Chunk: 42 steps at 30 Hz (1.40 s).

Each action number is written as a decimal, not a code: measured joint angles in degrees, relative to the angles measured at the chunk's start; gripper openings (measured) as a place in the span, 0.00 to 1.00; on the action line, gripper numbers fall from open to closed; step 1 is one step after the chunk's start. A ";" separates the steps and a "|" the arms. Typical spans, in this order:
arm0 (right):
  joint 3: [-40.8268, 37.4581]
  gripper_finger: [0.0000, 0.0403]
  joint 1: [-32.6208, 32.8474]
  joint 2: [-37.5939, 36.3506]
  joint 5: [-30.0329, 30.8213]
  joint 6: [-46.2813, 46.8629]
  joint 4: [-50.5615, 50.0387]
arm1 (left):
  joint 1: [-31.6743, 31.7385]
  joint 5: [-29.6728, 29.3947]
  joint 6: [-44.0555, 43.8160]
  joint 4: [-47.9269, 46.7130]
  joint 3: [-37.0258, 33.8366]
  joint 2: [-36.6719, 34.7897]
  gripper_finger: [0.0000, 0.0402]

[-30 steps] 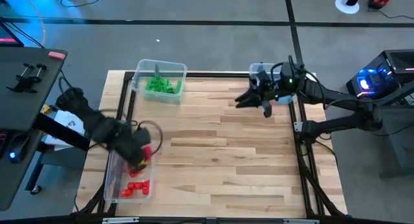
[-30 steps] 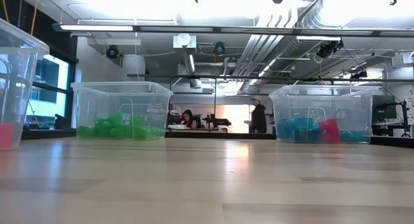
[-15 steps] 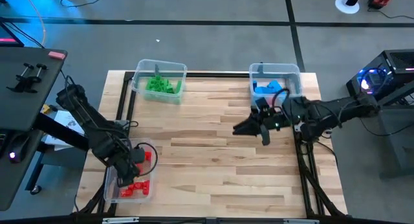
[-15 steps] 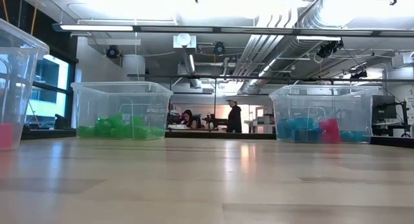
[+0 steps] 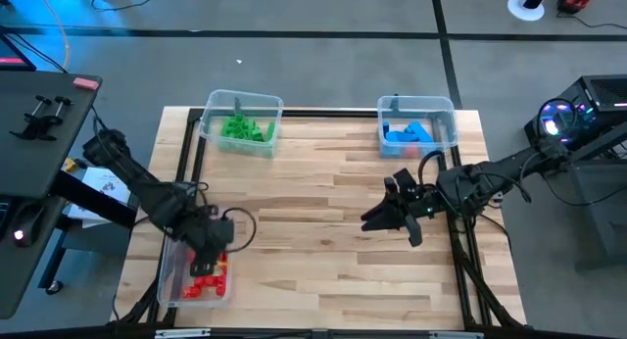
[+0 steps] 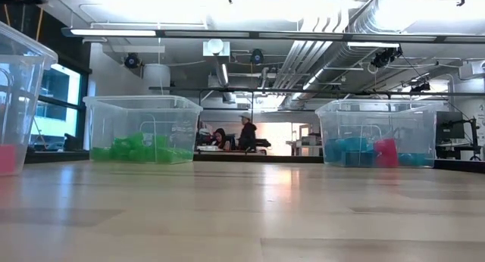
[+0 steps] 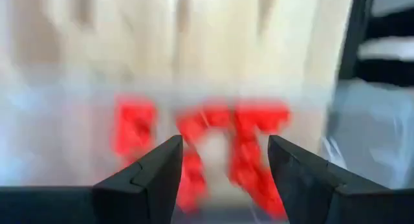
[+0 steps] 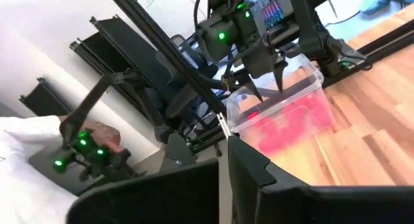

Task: Sort blocks
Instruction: Put the red game piece into the bottom transparent bin

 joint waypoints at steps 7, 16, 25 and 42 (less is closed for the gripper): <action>0.00 0.00 -2.01 -1.46 3.20 -3.90 -0.02 | 11.78 -24.92 24.97 14.66 5.11 -1.89 0.51; 0.00 0.00 -7.19 -6.62 7.19 -13.63 -6.26 | 43.48 -3.82 37.98 37.58 0.19 -2.86 0.34; 0.00 0.00 -16.50 -17.57 -0.80 -14.29 -29.65 | 50.56 -1.03 24.11 60.94 -13.60 -7.66 0.06; 7.47 0.00 -51.87 -4.57 11.65 -4.24 -53.78 | 60.75 -4.70 27.60 65.70 -13.63 -8.68 0.02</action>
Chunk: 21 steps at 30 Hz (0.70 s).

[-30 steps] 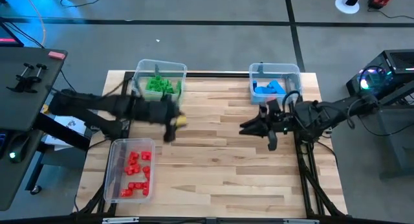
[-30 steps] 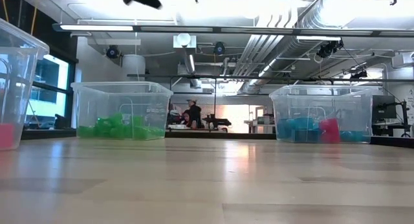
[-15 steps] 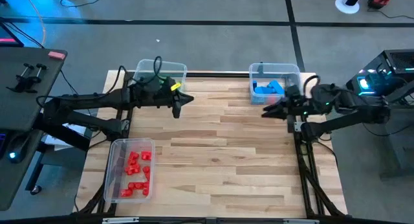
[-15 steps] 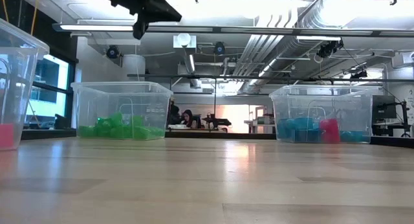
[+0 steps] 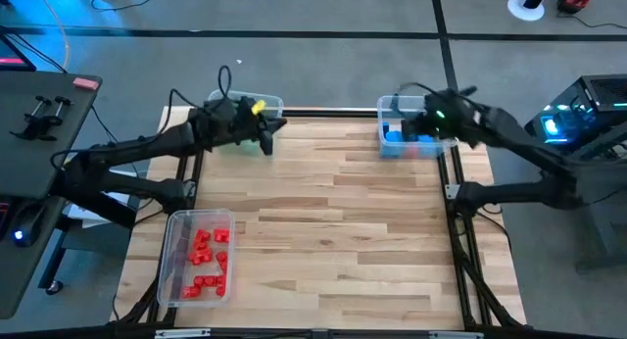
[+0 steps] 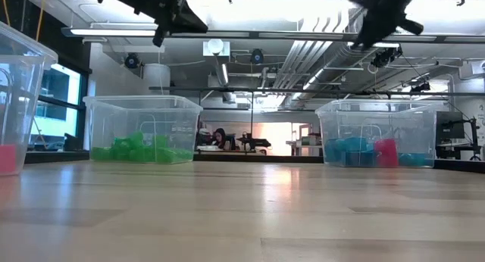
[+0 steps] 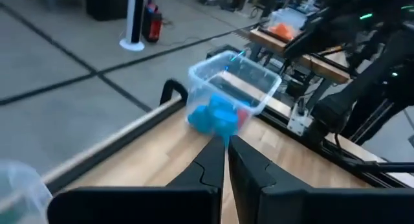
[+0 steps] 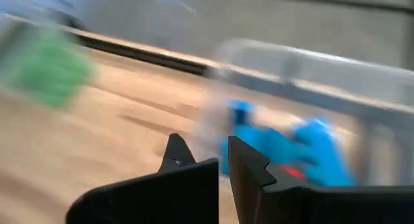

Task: Sort blocks
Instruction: Put the red game piece into the bottom transparent bin

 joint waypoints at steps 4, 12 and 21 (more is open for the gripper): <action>4.14 0.00 -8.09 8.95 0.21 -0.48 -11.21 | 5.74 9.03 4.92 -0.03 2.28 0.00 0.02; 4.44 0.20 -16.96 18.21 -5.92 -2.16 -15.42 | 13.47 21.17 5.98 -0.79 3.82 0.00 0.02; 4.44 0.47 -19.42 24.69 -9.22 -0.46 -16.90 | 14.88 22.52 6.11 -5.03 3.82 0.02 0.02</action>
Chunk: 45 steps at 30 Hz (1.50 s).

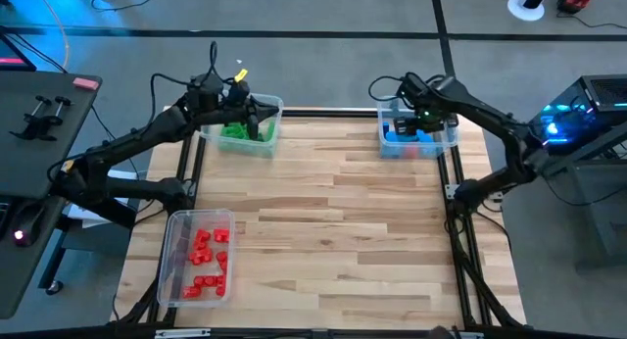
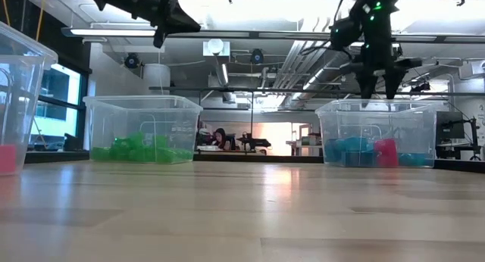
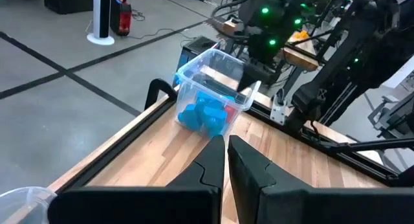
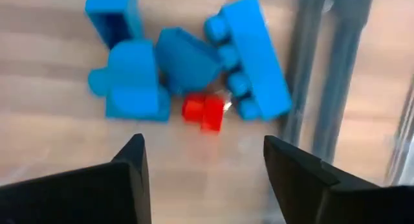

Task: Sort blocks
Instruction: Put the red game piece into the bottom transparent bin

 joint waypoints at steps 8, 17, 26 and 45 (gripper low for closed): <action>0.02 0.49 -3.54 6.49 2.12 -2.81 0.75 | 0.00 0.00 -0.02 -0.72 0.00 0.11 0.02; 0.02 0.49 -4.73 12.54 -0.07 -6.05 0.07 | 0.00 -0.04 -0.12 -1.03 -0.02 0.11 0.02; 0.02 0.49 -4.71 16.55 -0.73 -6.63 -0.58 | 0.00 -0.07 -0.02 -0.97 -0.02 0.11 0.02; 0.04 0.49 -4.73 24.49 -3.22 -5.31 -0.26 | 0.00 -0.17 2.25 -0.99 -0.04 0.11 0.02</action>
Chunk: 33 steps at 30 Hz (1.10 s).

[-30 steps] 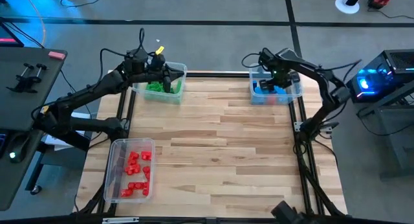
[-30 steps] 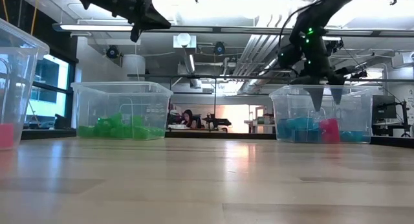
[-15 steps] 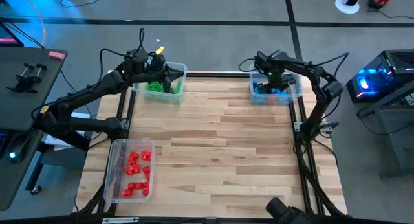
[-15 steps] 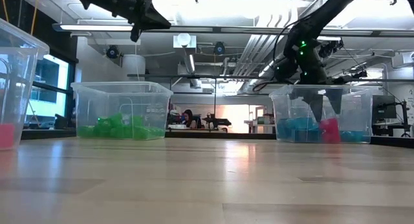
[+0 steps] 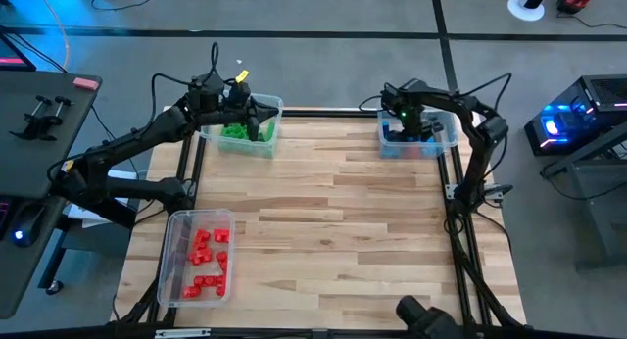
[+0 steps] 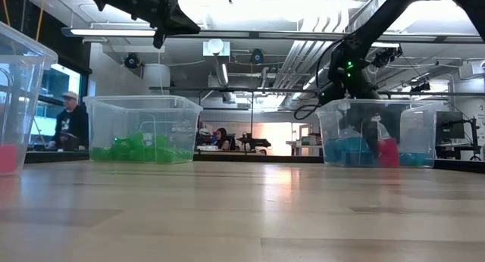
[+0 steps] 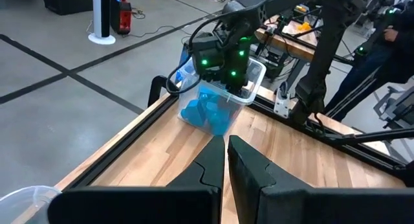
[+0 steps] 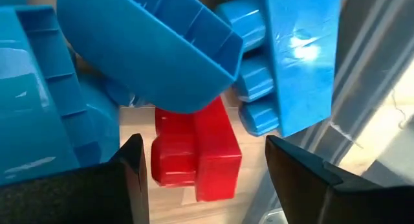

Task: Sort blocks
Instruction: Put the red game piece into the bottom transparent bin, then move the top right transparent bin to the center of the table

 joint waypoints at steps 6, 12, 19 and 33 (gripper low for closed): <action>0.04 0.49 0.02 1.67 -0.29 -0.04 0.47 | 0.00 0.00 0.73 0.00 0.00 0.00 0.02; 0.02 0.39 0.00 1.65 -0.29 -0.02 0.72 | 0.00 0.02 0.73 0.00 0.00 0.00 0.02; 0.00 0.12 0.00 1.65 -0.26 -0.76 0.61 | 0.00 0.03 0.73 0.02 0.00 0.00 0.02; -0.11 0.00 0.02 -2.09 0.76 -4.20 -2.82 | 0.00 0.04 0.73 0.20 -0.02 0.02 0.02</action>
